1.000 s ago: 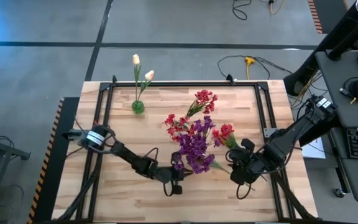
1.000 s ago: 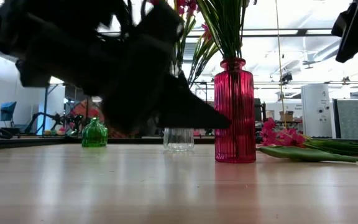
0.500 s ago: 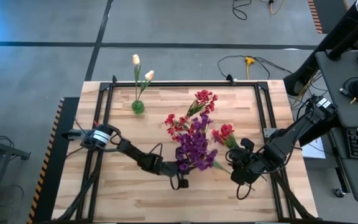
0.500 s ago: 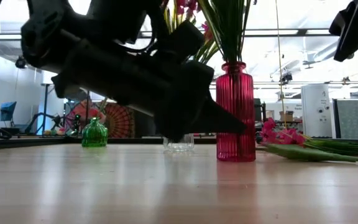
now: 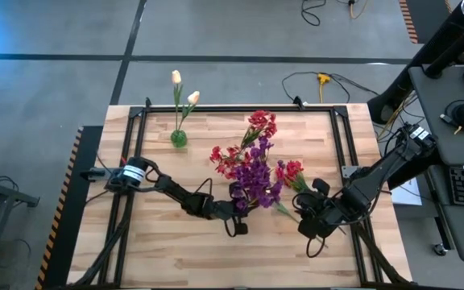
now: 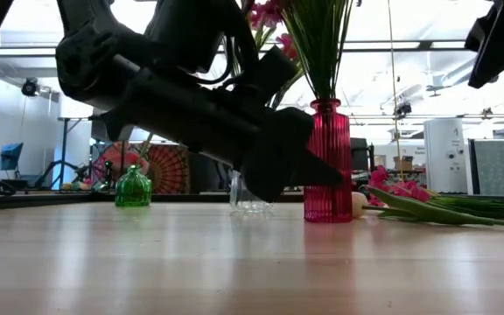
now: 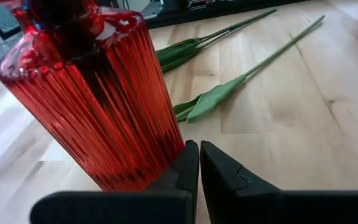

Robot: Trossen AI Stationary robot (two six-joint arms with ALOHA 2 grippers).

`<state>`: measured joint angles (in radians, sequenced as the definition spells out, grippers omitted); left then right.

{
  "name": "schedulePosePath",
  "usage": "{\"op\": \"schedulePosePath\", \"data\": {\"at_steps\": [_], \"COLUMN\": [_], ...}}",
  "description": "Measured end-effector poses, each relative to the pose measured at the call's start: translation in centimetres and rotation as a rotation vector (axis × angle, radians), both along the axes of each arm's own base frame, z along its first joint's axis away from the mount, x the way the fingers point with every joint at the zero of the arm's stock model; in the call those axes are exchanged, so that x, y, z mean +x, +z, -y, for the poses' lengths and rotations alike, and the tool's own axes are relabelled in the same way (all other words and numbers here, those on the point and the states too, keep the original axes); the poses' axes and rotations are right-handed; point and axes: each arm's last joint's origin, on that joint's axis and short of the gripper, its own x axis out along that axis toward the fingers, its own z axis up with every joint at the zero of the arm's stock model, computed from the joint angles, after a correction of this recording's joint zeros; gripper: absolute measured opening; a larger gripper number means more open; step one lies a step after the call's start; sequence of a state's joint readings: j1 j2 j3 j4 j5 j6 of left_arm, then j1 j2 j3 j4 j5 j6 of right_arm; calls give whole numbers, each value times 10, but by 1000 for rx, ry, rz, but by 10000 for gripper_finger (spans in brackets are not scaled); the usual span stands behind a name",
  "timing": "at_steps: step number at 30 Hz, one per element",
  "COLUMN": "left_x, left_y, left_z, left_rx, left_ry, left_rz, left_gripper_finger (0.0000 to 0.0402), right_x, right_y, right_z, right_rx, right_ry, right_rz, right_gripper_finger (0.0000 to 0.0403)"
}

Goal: Sort flowers into vase by color
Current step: Put the pink flowers into the green vase

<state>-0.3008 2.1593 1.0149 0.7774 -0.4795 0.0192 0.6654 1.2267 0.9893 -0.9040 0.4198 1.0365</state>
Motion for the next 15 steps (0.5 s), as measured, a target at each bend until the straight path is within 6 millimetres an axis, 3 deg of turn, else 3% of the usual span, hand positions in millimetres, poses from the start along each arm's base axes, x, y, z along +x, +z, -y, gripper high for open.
{"op": "schedulePosePath", "data": {"at_steps": [15], "left_x": [-9], "left_y": [24], "left_z": [29], "left_rx": [13], "left_ry": [-152], "left_rz": [-4], "left_gripper_finger": [0], "right_x": [-7], "right_y": [-45], "right_z": [5], "right_rx": [37], "right_ry": [-94], "right_rz": [-40], "right_gripper_finger": [187]}}
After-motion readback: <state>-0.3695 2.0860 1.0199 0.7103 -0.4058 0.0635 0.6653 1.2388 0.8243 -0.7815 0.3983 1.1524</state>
